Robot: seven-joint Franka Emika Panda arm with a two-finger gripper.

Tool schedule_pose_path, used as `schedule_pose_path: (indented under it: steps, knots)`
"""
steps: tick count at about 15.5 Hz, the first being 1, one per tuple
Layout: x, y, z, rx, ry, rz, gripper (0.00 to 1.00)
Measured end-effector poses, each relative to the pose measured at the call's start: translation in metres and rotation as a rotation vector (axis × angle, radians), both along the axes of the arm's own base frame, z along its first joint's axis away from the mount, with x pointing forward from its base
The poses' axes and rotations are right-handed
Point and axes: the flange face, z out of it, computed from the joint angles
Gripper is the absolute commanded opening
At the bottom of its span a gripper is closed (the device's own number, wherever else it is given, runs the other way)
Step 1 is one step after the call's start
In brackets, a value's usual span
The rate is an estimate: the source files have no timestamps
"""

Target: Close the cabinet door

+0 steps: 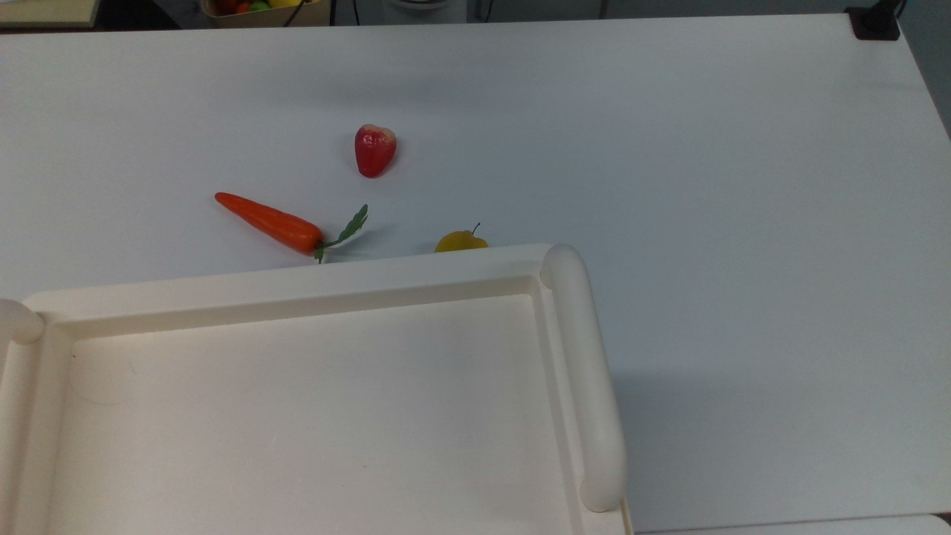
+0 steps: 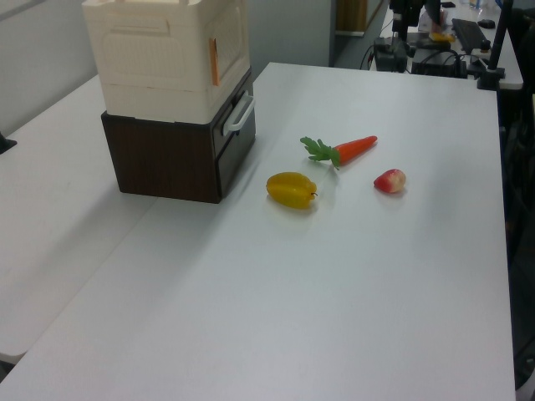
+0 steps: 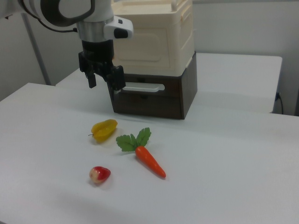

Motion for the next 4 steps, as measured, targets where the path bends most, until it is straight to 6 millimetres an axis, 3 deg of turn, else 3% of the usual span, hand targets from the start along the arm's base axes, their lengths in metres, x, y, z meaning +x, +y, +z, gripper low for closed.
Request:
schedule_pose_path:
  steps: [4]
  knots:
    - [-0.001, -0.0047, -0.0002, -0.001, -0.013, 0.086, 1.0]
